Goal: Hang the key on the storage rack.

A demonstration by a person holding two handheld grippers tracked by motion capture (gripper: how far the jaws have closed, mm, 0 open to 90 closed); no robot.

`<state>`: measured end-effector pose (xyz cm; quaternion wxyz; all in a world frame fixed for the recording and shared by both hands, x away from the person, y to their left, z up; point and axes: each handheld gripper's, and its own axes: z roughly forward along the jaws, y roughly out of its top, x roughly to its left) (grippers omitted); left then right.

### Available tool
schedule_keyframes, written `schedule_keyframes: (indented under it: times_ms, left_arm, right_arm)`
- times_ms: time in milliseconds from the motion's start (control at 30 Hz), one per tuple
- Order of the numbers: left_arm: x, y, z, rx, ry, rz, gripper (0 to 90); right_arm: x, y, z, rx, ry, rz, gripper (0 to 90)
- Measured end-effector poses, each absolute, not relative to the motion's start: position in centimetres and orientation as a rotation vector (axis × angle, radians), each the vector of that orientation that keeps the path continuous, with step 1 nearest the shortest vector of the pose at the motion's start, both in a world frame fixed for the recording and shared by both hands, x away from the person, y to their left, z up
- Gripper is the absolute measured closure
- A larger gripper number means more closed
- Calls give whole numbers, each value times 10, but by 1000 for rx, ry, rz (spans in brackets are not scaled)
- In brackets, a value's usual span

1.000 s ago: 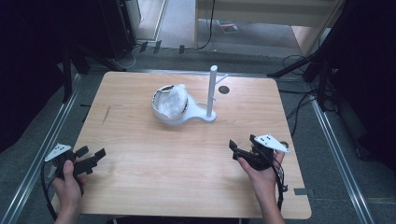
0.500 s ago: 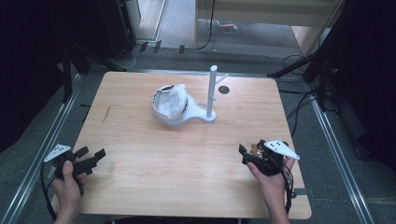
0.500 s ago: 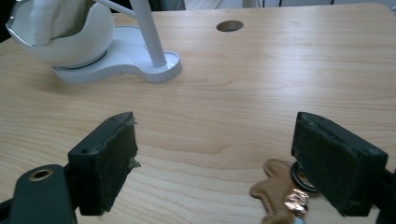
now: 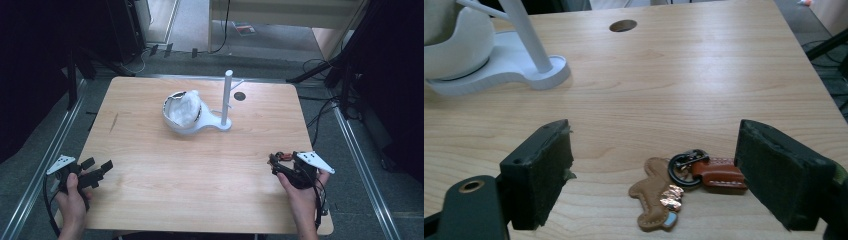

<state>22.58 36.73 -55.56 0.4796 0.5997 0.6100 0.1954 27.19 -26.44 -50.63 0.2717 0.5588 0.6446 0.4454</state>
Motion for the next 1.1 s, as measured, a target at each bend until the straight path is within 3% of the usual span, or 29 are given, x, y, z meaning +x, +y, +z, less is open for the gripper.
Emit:
schedule_keyframes:
  times_ms: [167, 433, 867, 1100]
  left_arm:
    - [226, 367, -556, 1463, 1491, 475, 147]
    - [223, 368, -556, 1460, 1485, 469, 146]
    - [227, 366, -556, 1478, 1486, 464, 147]
    - [227, 365, -556, 1479, 1486, 465, 147]
  right_arm:
    - [273, -273, -509, 1548, 1693, 1177, 181]
    - [276, -293, -511, 1639, 1633, 1193, 337]
    - [279, -305, -517, 1712, 1670, 1107, 440]
    - [282, -312, -522, 1851, 1654, 1079, 656]
